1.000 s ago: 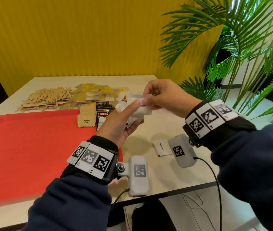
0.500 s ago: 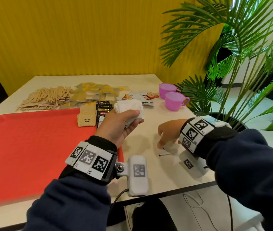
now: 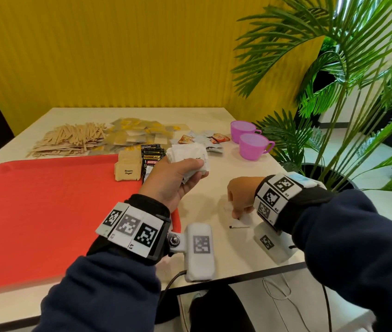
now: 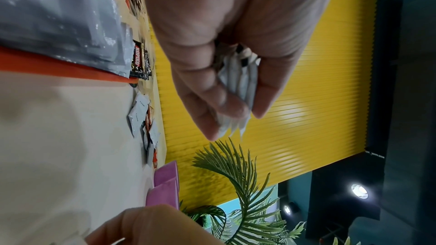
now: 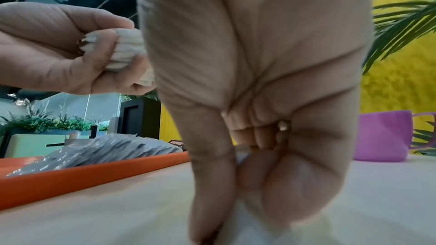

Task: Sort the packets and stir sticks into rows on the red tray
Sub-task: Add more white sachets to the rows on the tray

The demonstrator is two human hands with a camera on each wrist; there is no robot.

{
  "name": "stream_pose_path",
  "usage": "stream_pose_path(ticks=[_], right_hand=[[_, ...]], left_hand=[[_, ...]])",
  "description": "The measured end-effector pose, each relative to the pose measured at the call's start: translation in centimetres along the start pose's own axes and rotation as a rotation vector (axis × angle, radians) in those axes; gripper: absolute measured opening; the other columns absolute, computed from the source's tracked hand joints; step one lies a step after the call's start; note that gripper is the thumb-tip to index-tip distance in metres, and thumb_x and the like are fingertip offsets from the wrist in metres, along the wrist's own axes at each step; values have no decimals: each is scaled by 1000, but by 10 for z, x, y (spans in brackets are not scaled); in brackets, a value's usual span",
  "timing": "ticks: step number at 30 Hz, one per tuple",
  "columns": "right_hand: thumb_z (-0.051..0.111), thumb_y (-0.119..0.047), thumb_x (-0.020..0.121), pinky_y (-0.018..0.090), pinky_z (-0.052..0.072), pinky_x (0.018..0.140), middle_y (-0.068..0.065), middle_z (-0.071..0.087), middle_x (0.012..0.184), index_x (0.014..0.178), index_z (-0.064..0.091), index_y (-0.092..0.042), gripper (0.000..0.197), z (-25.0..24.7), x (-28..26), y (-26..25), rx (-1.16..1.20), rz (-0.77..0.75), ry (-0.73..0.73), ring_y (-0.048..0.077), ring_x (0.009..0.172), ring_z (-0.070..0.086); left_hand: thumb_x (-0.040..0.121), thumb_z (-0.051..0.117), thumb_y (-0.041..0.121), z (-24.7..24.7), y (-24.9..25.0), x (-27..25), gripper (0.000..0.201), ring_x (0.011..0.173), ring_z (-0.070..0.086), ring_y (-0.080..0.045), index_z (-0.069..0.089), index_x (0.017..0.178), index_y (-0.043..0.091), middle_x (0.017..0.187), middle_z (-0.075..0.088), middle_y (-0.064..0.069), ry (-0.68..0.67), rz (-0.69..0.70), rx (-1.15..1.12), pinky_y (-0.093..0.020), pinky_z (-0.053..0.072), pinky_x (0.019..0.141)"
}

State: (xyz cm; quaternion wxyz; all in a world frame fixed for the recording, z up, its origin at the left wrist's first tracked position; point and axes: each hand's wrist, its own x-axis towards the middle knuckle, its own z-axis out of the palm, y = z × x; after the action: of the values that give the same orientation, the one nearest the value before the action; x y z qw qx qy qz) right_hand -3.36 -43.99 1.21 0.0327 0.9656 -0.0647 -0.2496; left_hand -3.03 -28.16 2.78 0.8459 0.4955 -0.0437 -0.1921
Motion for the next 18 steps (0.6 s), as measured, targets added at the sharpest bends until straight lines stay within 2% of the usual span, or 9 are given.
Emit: stream_pose_path(ticks=[1, 3, 5, 7, 10, 11, 14, 16, 18], right_hand=[[69, -24, 83, 29, 47, 88, 8, 64, 108, 121, 56, -4, 45, 0, -1, 1, 2, -6, 5, 19, 87, 56], [68, -23, 83, 27, 48, 84, 6, 64, 97, 111, 62, -4, 34, -6, -4, 5, 39, -32, 24, 19, 85, 57], [67, -20, 83, 22, 47, 68, 1, 60, 81, 88, 65, -8, 13, -18, -14, 10, 185, -83, 113, 16, 77, 54], [64, -17, 84, 19, 37, 55, -4, 53, 71, 77, 59, -15, 9, -30, -29, 12, 354, -162, 280, 12, 67, 48], [60, -10, 85, 20, 33, 51, -4, 52, 72, 80, 57, -14, 7, -40, -55, 5, 543, -303, 469, 8, 60, 42], [59, -7, 85, 21, 34, 52, -3, 53, 75, 85, 60, -12, 5, -40, -61, 1, 544, -341, 506, 9, 62, 44], [55, -3, 85, 20, 36, 55, 3, 60, 86, 96, 63, -10, 16, -30, -71, -10, 519, -395, 617, 14, 73, 50], [56, -3, 84, 18, 35, 50, -1, 59, 83, 96, 60, -21, 22, -18, -72, -15, 614, -409, 702, 9, 68, 49], [60, -4, 79, 16, 39, 51, -4, 60, 82, 96, 54, -31, 33, -4, -72, -19, 783, -418, 754, 7, 67, 52]], left_hand=[[84, 59, -5, 0, 0, -1, 16, 76, 64, -22, 57, 95, 5, 91, 62, -13, -2, -2, 2, -11, 51, 51], [83, 60, -4, -1, 1, -1, 17, 77, 64, -23, 58, 97, 5, 90, 63, -13, 0, 0, 9, -11, 51, 51], [83, 60, -4, -4, 2, -2, 16, 76, 65, -23, 58, 97, 4, 86, 62, -12, 6, -4, 16, -11, 51, 50], [83, 61, -4, -7, 2, -3, 12, 75, 65, -24, 58, 92, 4, 83, 62, -12, 7, -22, 28, -11, 51, 50], [83, 63, 3, -7, 1, -6, 13, 72, 65, -24, 59, 95, 6, 86, 64, -13, -20, -64, 75, -12, 51, 50], [82, 65, 7, -7, 0, -9, 15, 73, 65, -24, 60, 97, 6, 87, 65, -12, -42, -75, 93, -12, 51, 50], [74, 69, 23, -4, -1, -16, 30, 76, 65, -24, 63, 100, 7, 87, 67, -12, -122, -103, 138, -12, 52, 49], [65, 69, 28, -2, -4, -21, 41, 76, 64, -22, 62, 101, 10, 85, 68, -10, -192, -112, 184, -13, 51, 51], [61, 70, 27, -1, -8, -27, 44, 74, 65, -19, 62, 101, 11, 81, 69, -7, -240, -118, 224, -13, 52, 54]])
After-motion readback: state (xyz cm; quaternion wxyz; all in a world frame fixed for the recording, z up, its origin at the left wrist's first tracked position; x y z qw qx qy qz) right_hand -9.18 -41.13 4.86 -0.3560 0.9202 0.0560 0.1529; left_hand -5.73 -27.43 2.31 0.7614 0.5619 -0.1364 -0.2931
